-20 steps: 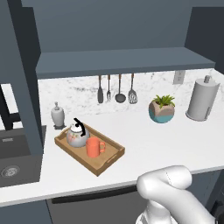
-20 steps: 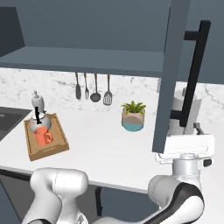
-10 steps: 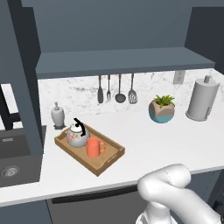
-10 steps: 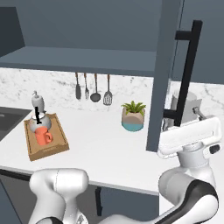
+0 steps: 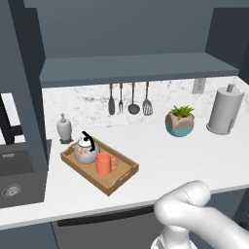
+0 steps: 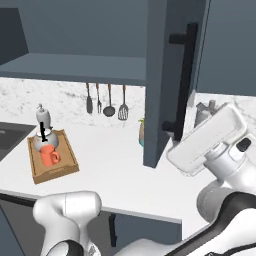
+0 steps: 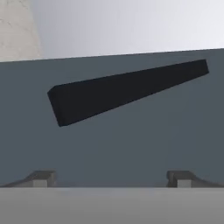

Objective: Pick the kettle from the counter and place it on the tray. Then pick the mug from the cabinet and place it on the tray. Then close the cabinet doors.

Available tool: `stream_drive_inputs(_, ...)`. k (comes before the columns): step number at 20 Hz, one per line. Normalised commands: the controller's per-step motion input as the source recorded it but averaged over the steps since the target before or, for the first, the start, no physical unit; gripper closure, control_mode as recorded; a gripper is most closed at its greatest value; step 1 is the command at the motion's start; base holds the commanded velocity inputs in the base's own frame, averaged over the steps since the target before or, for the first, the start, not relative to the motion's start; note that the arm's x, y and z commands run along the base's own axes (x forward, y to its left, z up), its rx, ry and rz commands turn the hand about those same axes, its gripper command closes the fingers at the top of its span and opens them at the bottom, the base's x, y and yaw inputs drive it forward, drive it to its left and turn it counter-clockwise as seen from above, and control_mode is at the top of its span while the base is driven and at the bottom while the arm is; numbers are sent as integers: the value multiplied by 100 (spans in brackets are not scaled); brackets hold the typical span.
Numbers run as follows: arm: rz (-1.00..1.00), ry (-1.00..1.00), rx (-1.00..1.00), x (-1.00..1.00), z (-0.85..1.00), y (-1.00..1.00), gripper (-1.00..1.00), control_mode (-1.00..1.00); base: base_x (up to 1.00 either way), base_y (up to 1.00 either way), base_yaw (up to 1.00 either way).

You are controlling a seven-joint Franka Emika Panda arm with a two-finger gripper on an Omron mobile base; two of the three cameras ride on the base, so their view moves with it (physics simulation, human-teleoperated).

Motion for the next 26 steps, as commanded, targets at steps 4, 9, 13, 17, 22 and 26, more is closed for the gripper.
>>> stream_drive_inputs(4,-16,0,-44,-2,43,87,-100,-100,0,0,0)
stream_drive_inputs(9,-23,0,-37,2,35,98,-100,-100,0,0,0)
stream_drive_inputs(13,-29,0,-35,16,27,100,-100,-100,0,0,0)
stream_drive_inputs(17,-31,2,-32,26,9,100,-100,-100,0,0,0)
stream_drive_inputs(22,-33,3,-27,58,-2,100,-100,-100,0,0,0)
stream_drive_inputs(26,-28,0,-11,98,-23,82,-100,-100,0,0,0)
